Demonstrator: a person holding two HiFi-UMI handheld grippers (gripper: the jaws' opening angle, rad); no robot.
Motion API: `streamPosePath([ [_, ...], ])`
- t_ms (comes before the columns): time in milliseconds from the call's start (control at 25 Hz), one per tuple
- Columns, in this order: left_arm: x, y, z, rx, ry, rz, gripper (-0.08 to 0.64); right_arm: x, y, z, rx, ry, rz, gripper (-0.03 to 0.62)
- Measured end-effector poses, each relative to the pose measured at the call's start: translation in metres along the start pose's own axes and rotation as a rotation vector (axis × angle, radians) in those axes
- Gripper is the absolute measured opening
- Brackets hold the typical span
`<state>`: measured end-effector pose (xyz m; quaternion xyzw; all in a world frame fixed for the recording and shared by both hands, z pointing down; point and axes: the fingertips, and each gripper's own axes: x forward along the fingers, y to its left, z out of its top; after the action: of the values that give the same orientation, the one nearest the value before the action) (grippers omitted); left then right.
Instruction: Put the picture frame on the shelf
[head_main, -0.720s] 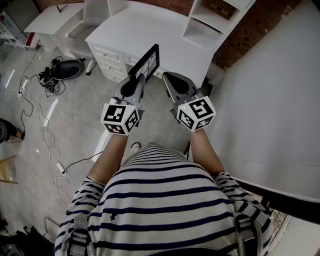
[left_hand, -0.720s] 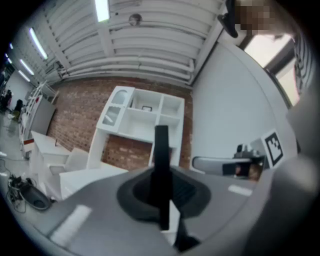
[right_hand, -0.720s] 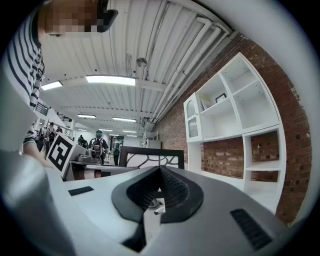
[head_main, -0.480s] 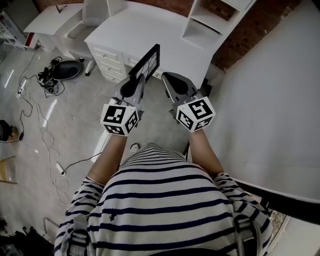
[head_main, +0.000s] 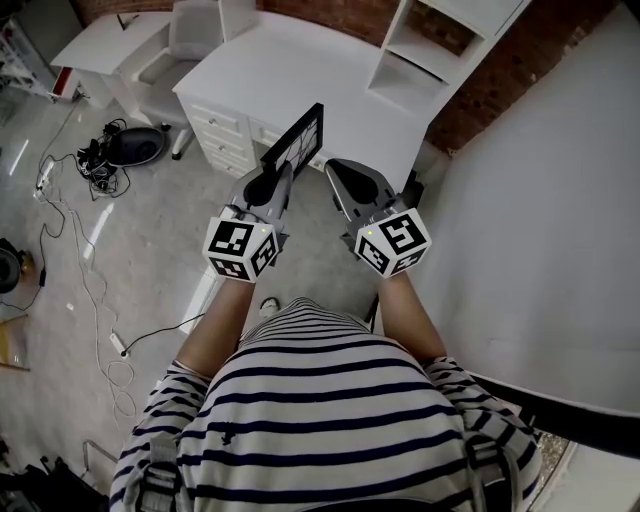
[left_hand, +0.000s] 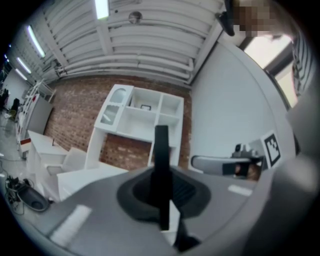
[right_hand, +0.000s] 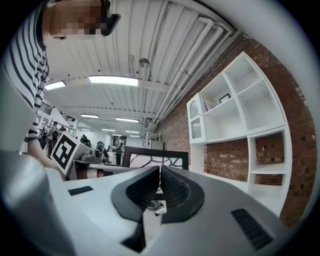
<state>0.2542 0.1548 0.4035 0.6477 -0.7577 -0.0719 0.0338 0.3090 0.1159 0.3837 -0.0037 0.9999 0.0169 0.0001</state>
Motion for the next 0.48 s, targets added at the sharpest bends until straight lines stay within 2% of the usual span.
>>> streamPosePath([
  [280, 0.003, 0.015, -0.002, -0.003, 0.044, -0.036, 0.023, 0.025, 0.006, 0.000, -0.086, 0.040, 0.020, 0.009],
  [480, -0.004, 0.038, 0.000, -0.029, 0.068, -0.055, 0.023, 0.049, 0.012, -0.003, -0.024, 0.035, 0.003, 0.011],
])
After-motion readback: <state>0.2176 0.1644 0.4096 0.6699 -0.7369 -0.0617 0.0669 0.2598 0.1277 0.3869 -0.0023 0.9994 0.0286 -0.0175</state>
